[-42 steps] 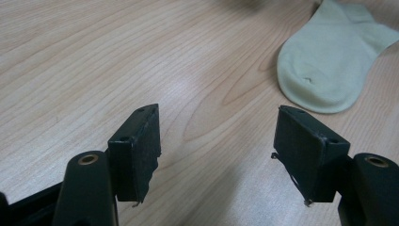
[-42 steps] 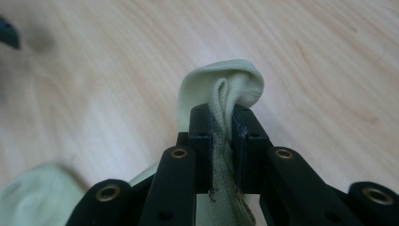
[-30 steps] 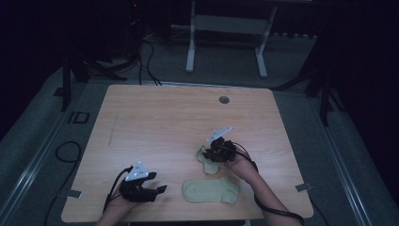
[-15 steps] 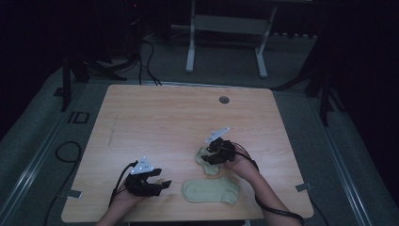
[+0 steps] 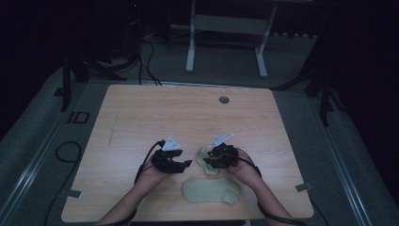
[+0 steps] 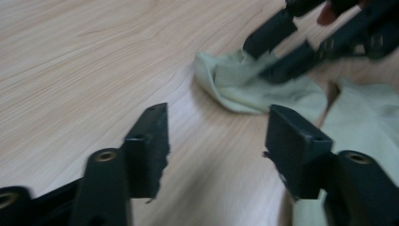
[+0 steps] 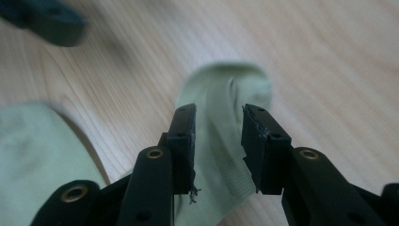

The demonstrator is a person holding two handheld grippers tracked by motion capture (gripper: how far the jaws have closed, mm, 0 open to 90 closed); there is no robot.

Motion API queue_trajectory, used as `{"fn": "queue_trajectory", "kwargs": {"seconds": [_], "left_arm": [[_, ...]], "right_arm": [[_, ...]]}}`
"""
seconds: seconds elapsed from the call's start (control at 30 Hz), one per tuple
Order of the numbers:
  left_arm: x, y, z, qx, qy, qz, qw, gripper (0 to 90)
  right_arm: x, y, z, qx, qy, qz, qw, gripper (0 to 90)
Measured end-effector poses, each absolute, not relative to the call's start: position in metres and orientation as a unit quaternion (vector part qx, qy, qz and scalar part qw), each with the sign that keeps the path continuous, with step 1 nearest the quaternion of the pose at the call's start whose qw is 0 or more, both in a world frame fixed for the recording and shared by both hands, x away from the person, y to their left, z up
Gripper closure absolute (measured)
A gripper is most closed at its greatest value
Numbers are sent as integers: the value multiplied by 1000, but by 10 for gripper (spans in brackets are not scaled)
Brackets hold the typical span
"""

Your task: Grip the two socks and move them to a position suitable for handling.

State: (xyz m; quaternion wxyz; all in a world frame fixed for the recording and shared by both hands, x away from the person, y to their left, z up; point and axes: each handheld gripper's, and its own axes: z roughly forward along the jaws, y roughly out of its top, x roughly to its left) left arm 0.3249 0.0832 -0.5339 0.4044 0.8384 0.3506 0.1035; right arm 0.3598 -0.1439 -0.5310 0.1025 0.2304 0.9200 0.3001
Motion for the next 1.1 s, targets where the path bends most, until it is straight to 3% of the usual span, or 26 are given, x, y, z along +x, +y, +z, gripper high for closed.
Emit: {"fn": "queue_trajectory", "kwargs": {"seconds": [0.1, 0.33, 0.4, 0.47, 0.5, 0.57, 1.1], "left_arm": [[339, 69, -539, 846, 349, 95, 392, 436], [363, 44, -547, 860, 343, 83, 370, 525], [368, 40, -549, 857, 350, 79, 370, 619], [372, 36, -551, 856, 357, 78, 367, 646], [374, 34, -551, 855, 358, 78, 366, 784], [376, 33, -552, 857, 360, 75, 360, 877], [357, 69, -536, 840, 390, 104, 362, 889]], "right_arm": [[361, -143, -540, 228, 925, 284, 105, 666], [362, -144, -543, 223, 929, 276, 109, 801], [362, -144, -543, 218, 930, 274, 110, 819], [362, -143, -543, 217, 931, 273, 110, 824], [361, -143, -543, 216, 931, 273, 111, 837], [361, -143, -543, 216, 930, 276, 109, 842], [357, -176, -517, 268, 896, 333, 123, 868]]}}
